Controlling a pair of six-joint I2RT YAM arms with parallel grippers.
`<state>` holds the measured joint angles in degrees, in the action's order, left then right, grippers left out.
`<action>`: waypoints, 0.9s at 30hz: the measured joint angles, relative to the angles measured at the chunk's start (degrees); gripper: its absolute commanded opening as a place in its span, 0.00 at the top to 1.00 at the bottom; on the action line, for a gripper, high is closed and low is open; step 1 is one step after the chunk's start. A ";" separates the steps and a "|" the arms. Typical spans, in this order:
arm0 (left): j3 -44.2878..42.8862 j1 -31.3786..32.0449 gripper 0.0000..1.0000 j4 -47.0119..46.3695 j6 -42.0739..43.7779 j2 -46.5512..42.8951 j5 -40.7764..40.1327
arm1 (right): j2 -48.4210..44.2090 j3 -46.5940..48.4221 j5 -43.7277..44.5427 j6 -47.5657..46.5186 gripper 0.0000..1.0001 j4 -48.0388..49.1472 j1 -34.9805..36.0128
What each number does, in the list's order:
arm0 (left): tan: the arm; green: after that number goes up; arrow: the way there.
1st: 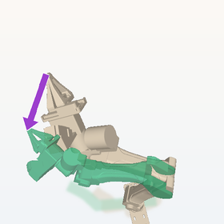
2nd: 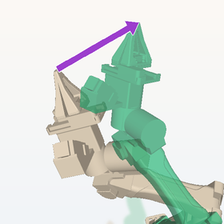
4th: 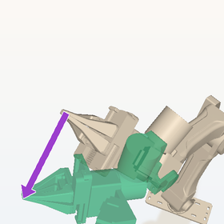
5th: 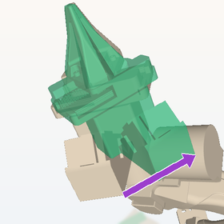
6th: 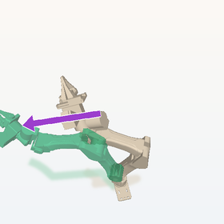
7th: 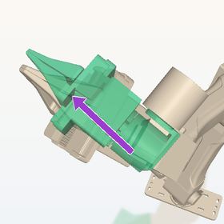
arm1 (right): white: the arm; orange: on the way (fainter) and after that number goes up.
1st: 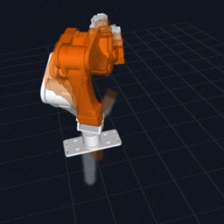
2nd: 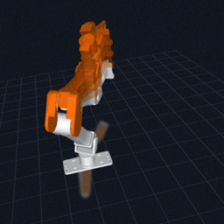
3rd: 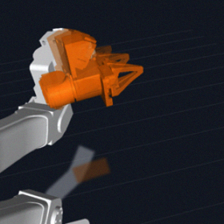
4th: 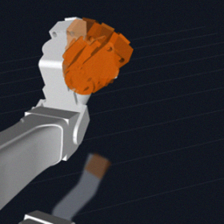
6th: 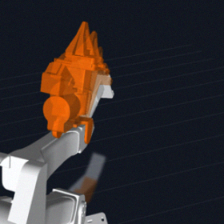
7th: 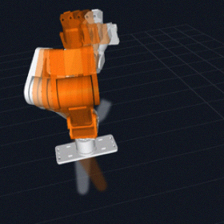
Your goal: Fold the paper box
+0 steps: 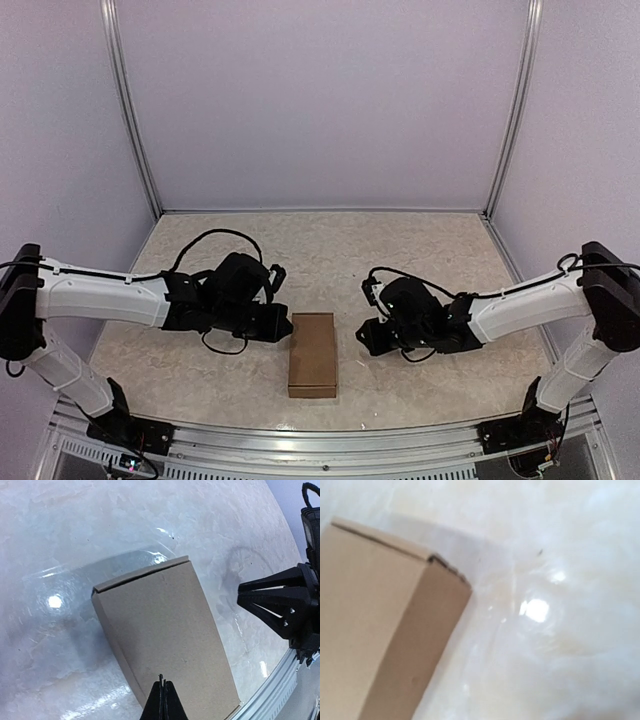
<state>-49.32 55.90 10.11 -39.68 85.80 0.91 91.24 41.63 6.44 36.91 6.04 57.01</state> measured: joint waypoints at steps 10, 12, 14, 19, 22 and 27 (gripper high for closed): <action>-5.01 -4.55 0.29 8.33 4.37 -5.16 -7.61 | -5.99 2.01 8.20 -4.48 0.35 -8.07 -1.55; -6.47 -5.31 0.05 10.12 5.25 -5.75 -9.09 | -7.10 3.04 9.88 -5.33 0.20 -9.70 -2.10; -8.11 -5.86 0.01 12.02 6.23 -5.84 -10.51 | -8.41 3.93 11.89 -6.34 0.02 -10.88 -2.49; -12.04 -7.10 0.01 16.41 8.02 -5.84 -13.46 | -12.24 4.90 17.92 -7.43 0.00 -13.33 -2.86; -14.71 -8.63 0.01 18.84 8.85 -5.84 -14.56 | -13.70 6.60 22.16 -7.58 0.00 -16.26 -3.17; -19.85 -11.63 0.01 22.88 10.05 -5.84 -16.74 | -13.44 13.90 29.59 -8.04 0.00 -24.00 -3.48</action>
<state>-69.17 44.27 32.99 -29.63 79.96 -15.84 77.80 55.53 36.03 28.86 -17.96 53.54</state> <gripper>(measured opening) 0.988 0.995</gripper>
